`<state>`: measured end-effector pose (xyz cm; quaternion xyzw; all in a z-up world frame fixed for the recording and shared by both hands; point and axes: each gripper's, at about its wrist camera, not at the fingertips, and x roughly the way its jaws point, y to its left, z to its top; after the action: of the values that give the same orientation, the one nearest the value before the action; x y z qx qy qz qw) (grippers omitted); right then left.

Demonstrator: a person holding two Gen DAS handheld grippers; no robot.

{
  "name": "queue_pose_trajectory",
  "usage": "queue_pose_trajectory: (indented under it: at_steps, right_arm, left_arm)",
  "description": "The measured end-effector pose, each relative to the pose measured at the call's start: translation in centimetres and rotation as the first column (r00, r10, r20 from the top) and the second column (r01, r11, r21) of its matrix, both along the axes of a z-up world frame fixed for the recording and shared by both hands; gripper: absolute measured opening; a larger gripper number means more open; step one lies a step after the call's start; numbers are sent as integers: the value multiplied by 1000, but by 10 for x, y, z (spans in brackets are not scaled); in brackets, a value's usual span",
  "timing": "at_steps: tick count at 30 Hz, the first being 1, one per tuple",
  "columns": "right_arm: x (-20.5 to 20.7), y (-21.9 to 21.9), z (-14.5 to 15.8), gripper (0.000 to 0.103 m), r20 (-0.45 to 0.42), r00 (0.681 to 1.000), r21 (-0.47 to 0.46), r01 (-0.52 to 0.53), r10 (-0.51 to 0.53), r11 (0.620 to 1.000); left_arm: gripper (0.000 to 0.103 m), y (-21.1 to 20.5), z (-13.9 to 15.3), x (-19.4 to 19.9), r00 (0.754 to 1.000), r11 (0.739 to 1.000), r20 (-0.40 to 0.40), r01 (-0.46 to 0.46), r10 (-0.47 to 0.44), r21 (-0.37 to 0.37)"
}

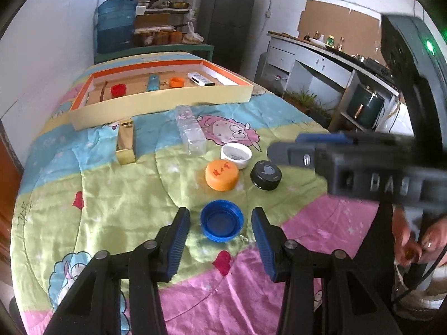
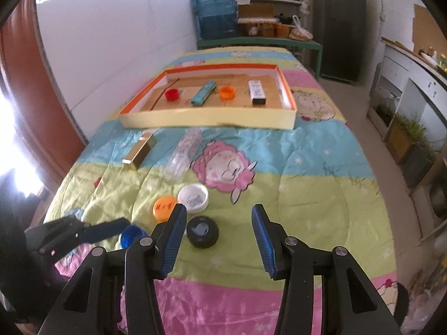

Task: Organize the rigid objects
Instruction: 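Grasp the blue cap with the left gripper while the right grasps the black cap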

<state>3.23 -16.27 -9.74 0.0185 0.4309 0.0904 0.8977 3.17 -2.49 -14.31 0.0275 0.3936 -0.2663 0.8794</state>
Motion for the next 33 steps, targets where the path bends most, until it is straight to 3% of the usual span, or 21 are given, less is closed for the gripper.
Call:
queue_pose_trajectory:
  at_steps: [2, 10, 11, 12, 13, 33]
  right_arm:
    - [-1, 4, -5, 50, -13, 1000, 1, -19, 19, 1000]
    - [-2, 19, -19, 49, -20, 998, -51, -66, 65, 997]
    - [-2, 20, -21, 45, -20, 997, -56, -71, 70, 996]
    - [-2, 21, -22, 32, -22, 997, -58, -74, 73, 996]
    - [-1, 21, -24, 29, -31, 996, -58, -80, 79, 995]
    - [7, 13, 4, 29, 30, 997, -16, -76, 77, 997]
  left_arm:
    - [31, 3, 0, 1, 1000, 1000, 6, -22, 22, 7]
    - [31, 17, 2, 1, 998, 998, -1, -59, 59, -26]
    - [31, 18, 3, 1, 998, 998, -1, -62, 62, -28]
    - [31, 19, 3, 1, 998, 997, -1, -66, 66, -30]
    - [31, 20, 4, 1, 997, 997, -1, -71, 71, -33]
    - [31, 27, 35, 20, 993, 992, 29, -111, 113, -67]
